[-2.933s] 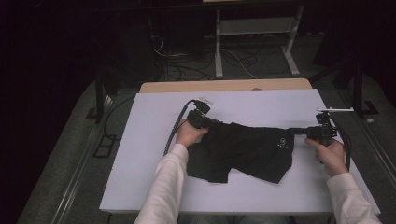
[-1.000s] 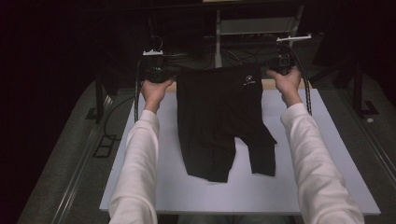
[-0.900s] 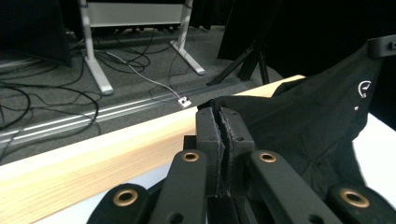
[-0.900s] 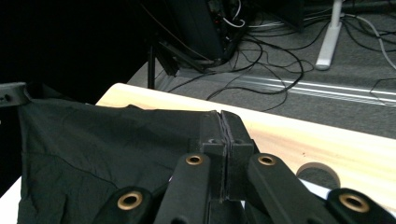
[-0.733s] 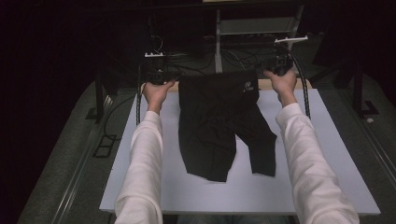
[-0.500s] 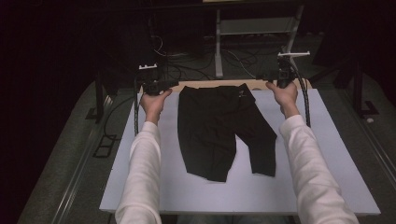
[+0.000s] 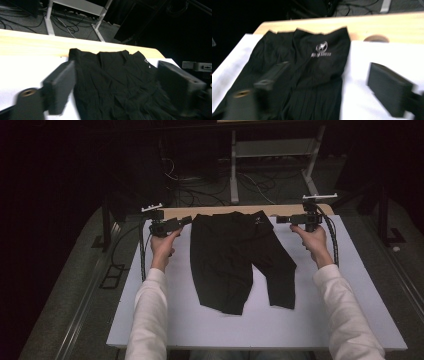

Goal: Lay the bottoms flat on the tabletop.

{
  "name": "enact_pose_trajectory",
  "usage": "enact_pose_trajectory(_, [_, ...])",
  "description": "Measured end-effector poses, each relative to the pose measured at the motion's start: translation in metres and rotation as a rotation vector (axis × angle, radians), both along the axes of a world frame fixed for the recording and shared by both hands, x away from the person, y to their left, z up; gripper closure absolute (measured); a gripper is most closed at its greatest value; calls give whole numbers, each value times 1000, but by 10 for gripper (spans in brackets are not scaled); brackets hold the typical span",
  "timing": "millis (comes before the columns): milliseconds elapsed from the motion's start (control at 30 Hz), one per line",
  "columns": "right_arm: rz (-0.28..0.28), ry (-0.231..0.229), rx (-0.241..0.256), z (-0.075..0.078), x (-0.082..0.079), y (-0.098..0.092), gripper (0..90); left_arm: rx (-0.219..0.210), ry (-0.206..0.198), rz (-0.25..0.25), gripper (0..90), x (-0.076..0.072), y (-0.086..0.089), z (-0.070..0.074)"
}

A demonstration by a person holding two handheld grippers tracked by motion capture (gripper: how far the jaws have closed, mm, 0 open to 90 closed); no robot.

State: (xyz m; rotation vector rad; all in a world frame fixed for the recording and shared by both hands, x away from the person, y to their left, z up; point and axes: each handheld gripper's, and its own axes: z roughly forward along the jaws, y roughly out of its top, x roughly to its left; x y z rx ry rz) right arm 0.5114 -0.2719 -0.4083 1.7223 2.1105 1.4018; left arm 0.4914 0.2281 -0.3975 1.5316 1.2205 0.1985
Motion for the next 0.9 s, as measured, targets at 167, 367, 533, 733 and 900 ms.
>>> enact_pose_trajectory(167, [31, 5, 8, -5, -12, -5, 0, 16, 9, -32, 0, -10, -4, -6])
enact_pose_trajectory(367, [41, -23, 38, -11, -36, -17, 0, 5, -11, -54, 0, -28, -4, -9])
enact_pose_trajectory(533, [49, -30, 39, -19, -58, -23, 0, -9, -11, -66, 0, -38, -5, -14])
enact_pose_trajectory(733, [72, -15, -6, -24, -84, -25, 0, -3, -11, -104, 0, -49, -15, -21])
enact_pose_trajectory(900, [82, -15, -16, -24, -104, -30, 0, 18, -24, -137, 0, -61, -24, -22])
